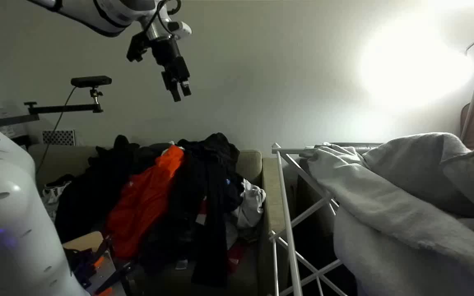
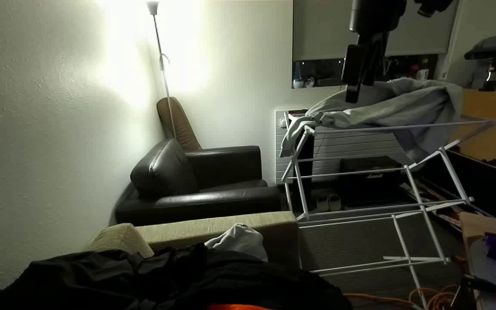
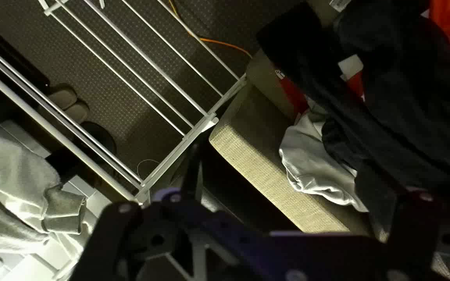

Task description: Put the orange shirt on the drying rack

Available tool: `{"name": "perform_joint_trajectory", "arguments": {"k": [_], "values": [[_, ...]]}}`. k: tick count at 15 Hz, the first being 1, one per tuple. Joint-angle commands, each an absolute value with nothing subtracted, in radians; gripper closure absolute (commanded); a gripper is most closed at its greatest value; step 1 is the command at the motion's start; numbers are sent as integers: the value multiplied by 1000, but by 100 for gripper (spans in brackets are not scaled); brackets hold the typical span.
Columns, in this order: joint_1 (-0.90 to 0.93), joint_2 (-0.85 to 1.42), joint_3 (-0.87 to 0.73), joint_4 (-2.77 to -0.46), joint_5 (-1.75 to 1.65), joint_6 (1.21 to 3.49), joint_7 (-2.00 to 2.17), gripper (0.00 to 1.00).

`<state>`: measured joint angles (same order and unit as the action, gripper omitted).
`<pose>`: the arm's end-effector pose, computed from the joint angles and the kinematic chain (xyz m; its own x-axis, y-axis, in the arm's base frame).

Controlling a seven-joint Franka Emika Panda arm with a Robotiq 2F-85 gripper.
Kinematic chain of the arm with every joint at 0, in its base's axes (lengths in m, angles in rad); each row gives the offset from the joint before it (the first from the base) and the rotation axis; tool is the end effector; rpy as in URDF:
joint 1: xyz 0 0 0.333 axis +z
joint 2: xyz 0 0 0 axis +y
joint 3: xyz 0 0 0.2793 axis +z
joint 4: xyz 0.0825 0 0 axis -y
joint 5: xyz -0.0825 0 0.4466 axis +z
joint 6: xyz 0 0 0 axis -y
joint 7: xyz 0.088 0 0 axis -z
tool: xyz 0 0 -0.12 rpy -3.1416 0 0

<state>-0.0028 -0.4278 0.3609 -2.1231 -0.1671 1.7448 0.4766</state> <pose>0.4807 0.1748 0.5216 0.9829 -0.0967 0.1570 -0.1362 -0.9547 0.2646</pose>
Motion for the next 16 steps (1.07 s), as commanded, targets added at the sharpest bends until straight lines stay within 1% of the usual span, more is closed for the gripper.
{"name": "perform_joint_trajectory", "arguments": {"k": [1,16], "values": [[33,-421,333,-2120,-180,1740,489,0],[40,-406,341,-2140,-192,1746,519,0]]}}
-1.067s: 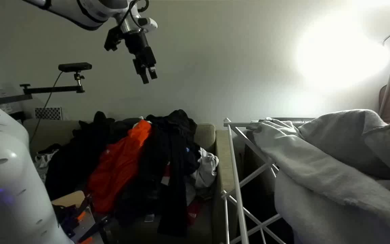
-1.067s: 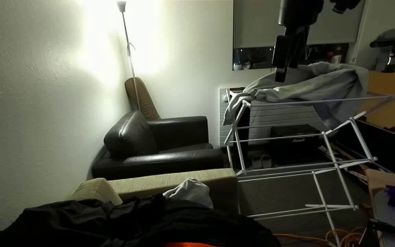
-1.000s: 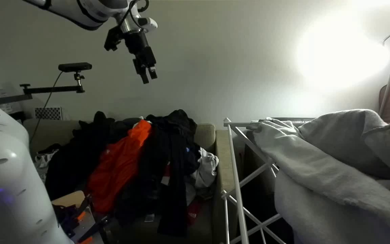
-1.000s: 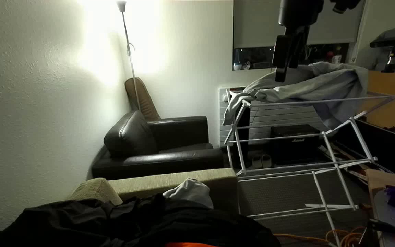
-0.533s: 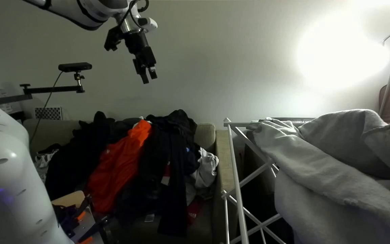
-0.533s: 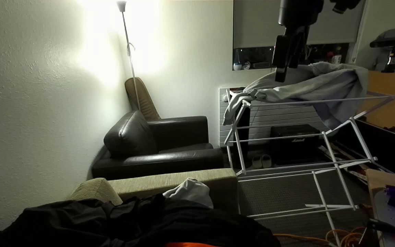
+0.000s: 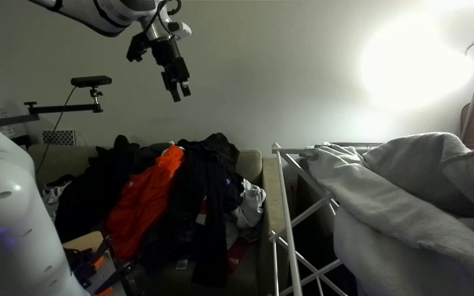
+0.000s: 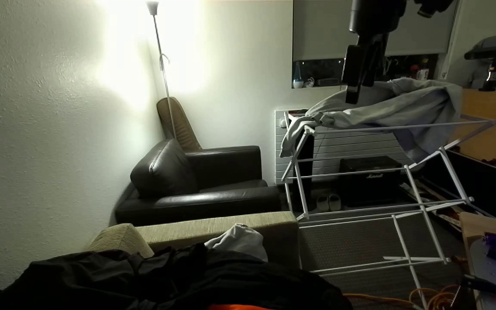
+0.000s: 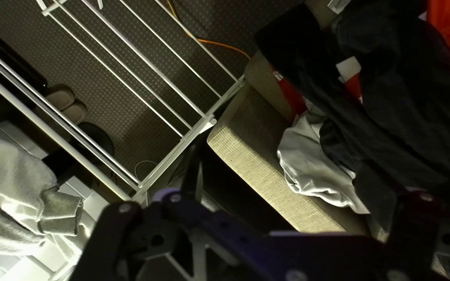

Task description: Put the orange shirt on the drying rack

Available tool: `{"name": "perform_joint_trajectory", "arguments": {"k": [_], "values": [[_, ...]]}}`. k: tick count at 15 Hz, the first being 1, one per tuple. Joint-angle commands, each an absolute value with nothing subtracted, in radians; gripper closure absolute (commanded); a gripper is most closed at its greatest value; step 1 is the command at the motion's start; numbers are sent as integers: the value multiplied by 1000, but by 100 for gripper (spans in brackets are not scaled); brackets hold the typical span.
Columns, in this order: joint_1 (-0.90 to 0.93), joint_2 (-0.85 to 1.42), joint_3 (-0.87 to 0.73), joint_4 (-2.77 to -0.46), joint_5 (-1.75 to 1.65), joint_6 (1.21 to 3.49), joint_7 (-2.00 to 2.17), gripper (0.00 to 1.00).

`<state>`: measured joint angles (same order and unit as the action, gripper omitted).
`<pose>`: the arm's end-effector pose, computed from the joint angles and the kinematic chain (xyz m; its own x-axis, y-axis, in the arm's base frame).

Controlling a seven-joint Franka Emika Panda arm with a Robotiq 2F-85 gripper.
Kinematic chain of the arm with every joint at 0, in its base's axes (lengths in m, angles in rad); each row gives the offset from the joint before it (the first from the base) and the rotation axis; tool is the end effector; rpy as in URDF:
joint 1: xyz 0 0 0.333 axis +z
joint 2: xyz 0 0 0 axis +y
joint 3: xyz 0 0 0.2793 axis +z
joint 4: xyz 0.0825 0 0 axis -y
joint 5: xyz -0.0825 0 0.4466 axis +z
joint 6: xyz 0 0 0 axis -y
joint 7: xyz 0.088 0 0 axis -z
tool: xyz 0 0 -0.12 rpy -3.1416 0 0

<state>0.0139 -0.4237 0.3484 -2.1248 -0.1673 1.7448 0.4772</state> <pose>0.4804 0.1762 0.5197 0.9841 -0.0930 0.1511 -0.1304 -0.9565 0.2611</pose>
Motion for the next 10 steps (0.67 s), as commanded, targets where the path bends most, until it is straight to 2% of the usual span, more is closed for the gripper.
{"name": "perform_joint_trajectory", "arguments": {"k": [1,10], "values": [[41,-401,345,-2148,-197,1752,534,0],[89,-278,340,-2148,-180,1803,602,0]]}}
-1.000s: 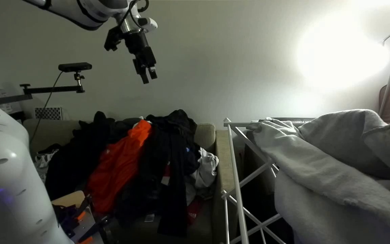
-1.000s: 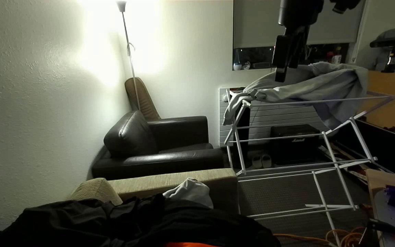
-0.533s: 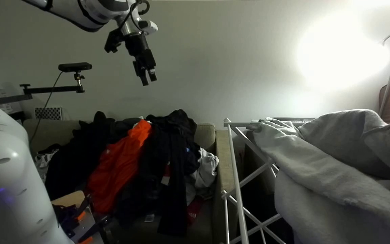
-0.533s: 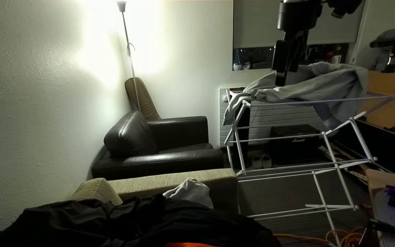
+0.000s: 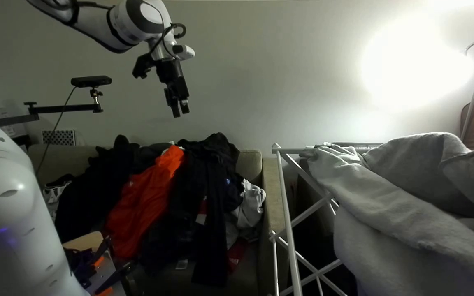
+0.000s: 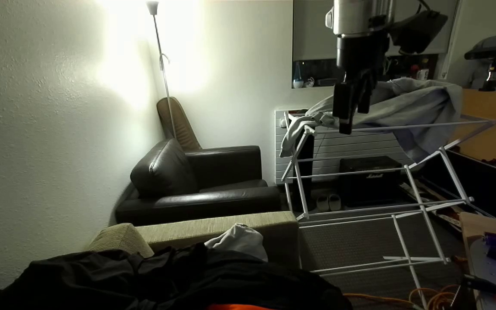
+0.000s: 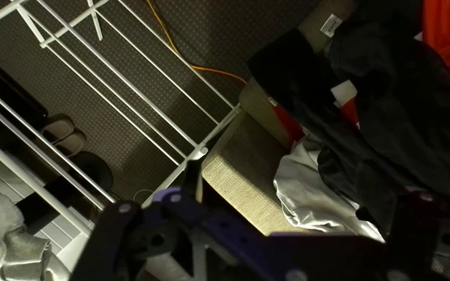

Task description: Put the orange shirt on the drying rack

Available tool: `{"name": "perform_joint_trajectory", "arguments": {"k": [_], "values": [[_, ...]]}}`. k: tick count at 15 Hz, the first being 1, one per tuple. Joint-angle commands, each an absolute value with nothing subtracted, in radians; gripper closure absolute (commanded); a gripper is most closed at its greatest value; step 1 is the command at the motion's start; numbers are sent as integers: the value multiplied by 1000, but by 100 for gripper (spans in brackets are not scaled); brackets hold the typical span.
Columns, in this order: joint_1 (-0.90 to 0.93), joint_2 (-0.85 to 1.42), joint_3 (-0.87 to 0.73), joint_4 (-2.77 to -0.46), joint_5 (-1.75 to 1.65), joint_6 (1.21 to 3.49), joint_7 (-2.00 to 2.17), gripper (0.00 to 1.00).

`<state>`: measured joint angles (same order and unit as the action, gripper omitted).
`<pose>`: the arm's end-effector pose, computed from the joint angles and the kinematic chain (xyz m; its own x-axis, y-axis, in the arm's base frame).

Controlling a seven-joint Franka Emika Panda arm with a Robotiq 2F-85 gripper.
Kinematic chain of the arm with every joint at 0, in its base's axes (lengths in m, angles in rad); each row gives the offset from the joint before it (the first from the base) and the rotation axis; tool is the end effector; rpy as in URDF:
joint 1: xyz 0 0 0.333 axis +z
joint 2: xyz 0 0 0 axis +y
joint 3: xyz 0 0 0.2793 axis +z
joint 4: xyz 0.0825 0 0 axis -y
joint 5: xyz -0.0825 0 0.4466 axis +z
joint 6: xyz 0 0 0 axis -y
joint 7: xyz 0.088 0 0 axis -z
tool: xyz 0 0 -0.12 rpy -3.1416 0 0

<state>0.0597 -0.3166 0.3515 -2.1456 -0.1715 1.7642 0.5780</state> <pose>0.4880 0.1992 0.4574 0.9880 -0.1363 0.0727 -0.1511 -0.9499 0.2736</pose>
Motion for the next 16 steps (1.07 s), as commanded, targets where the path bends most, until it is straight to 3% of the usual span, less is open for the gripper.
{"name": "perform_joint_trajectory", "arguments": {"k": [1,16], "values": [[95,-264,338,-2149,-181,1816,599,0],[117,-55,245,-2119,-257,1962,529,0]]}}
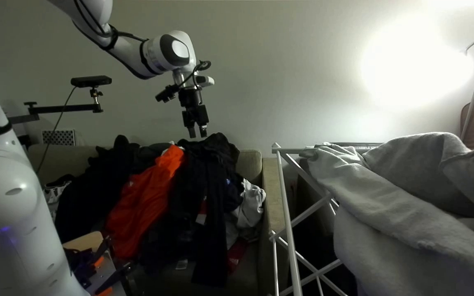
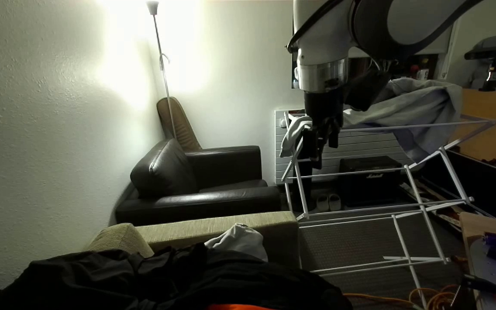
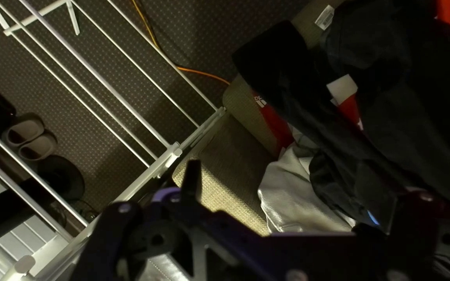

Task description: Put the orange shirt on the drying rack

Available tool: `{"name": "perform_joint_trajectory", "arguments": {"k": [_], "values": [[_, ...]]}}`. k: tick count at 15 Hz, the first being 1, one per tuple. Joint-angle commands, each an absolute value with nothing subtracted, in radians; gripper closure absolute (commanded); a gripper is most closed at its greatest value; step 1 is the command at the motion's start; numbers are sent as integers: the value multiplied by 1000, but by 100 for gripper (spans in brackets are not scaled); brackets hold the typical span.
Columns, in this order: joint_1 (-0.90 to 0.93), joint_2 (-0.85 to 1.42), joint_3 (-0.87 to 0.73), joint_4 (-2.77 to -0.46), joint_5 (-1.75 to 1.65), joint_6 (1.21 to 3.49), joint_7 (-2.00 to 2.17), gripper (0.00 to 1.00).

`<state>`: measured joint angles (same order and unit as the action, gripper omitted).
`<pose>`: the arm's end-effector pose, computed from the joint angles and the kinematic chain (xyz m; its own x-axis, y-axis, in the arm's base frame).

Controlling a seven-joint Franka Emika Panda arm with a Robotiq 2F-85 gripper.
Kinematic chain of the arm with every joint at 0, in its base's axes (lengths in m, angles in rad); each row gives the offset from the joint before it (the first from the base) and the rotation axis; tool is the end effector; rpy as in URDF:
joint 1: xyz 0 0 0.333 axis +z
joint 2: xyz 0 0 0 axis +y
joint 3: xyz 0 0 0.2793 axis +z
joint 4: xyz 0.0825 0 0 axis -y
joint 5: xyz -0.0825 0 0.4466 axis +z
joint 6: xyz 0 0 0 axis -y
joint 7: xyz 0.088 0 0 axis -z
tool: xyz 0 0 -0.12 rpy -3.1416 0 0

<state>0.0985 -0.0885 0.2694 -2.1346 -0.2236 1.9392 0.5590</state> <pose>0.5364 0.1877 0.3592 0.9950 -0.0989 0.0151 -0.0995 -0.9632 0.2497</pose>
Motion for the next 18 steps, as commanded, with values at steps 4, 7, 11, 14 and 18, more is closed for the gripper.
{"name": "perform_joint_trajectory", "arguments": {"k": [4,7,11,14,18], "values": [[131,-4,233,-2102,-311,1982,527,0],[150,31,225,-2089,-345,2010,513,0],[183,79,226,-2070,-326,2048,456,0],[212,107,232,-2046,-306,2071,403,0],[244,150,233,-2005,-299,2084,349,0]]}}
